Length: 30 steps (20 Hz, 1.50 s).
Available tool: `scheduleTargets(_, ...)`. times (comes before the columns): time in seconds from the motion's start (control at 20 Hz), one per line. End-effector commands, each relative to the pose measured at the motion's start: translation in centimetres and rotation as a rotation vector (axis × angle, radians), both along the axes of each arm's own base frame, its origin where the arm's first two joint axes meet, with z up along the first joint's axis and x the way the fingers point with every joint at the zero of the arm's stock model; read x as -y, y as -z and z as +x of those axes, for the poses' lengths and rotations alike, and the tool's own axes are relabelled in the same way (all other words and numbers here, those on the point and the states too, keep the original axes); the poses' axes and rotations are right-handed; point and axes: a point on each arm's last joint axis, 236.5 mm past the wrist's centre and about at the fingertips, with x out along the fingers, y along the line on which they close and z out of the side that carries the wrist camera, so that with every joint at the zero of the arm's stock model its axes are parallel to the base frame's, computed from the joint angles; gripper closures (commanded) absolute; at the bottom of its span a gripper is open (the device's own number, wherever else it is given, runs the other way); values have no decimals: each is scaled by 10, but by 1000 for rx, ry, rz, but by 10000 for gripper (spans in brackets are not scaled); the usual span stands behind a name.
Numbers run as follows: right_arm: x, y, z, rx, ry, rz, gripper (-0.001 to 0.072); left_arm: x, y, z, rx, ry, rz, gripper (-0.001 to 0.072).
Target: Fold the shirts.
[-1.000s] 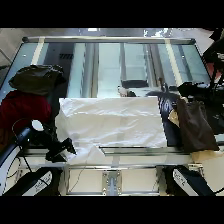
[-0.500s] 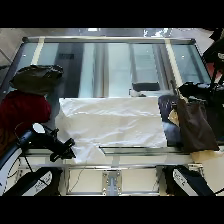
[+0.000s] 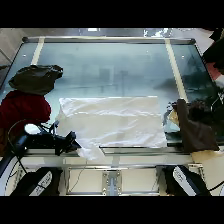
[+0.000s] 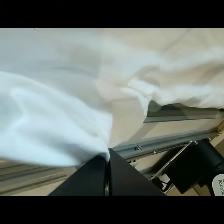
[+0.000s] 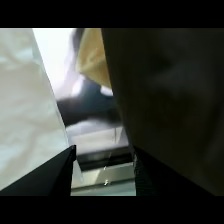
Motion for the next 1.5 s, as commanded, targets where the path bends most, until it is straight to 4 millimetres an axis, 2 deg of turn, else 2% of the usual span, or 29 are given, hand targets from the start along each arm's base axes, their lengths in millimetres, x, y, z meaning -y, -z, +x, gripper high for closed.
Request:
scheduleTargets(0.0, -51, 64, -61, -183, 90, 369, 308, 2, -18, 21, 154, -42, -7, 691)
scheduleTargets(0.15, -63, 80, -70, -251, 118, 462, 295, 3, -23, 23, 183, -44, -10, 691)
scheduleTargets(0.45, -70, 98, -57, -235, 165, 514, 296, 3, -24, 25, 189, -54, -14, 691)
scheduleTargets(0.6, -84, 117, -74, -281, 167, 548, 297, 3, -24, 26, 191, -55, -14, 691)
scheduleTargets(0.8, -88, 117, -58, -231, 163, 558, 308, 3, -24, 26, 191, -55, -13, 691)
scheduleTargets(0.95, -96, 120, -57, -237, 130, 553, 308, 2, -24, 27, 194, -58, -11, 690)
scheduleTargets(1.0, -99, 120, -55, -234, 115, 547, 317, 2, -24, 28, 197, -61, -10, 690)
scheduleTargets(1.05, -103, 120, -53, -228, 105, 549, 460, 2, -24, 28, 199, -62, -8, 690)
scheduleTargets(1.1, -107, 117, -49, -218, 94, 561, 696, 2, -24, 28, 198, -62, -9, 691)
scheduleTargets(1.25, -127, 91, -37, -145, 2, 658, 698, 5, -32, 37, 221, -96, -37, 691)
scheduleTargets(1.35, -127, 66, -30, -113, -50, 668, 698, -6, -49, 62, 329, -141, -18, 691)
scheduleTargets(1.45, -117, 39, -18, -52, -107, 614, 698, -28, -75, 90, 444, -228, 14, 691)
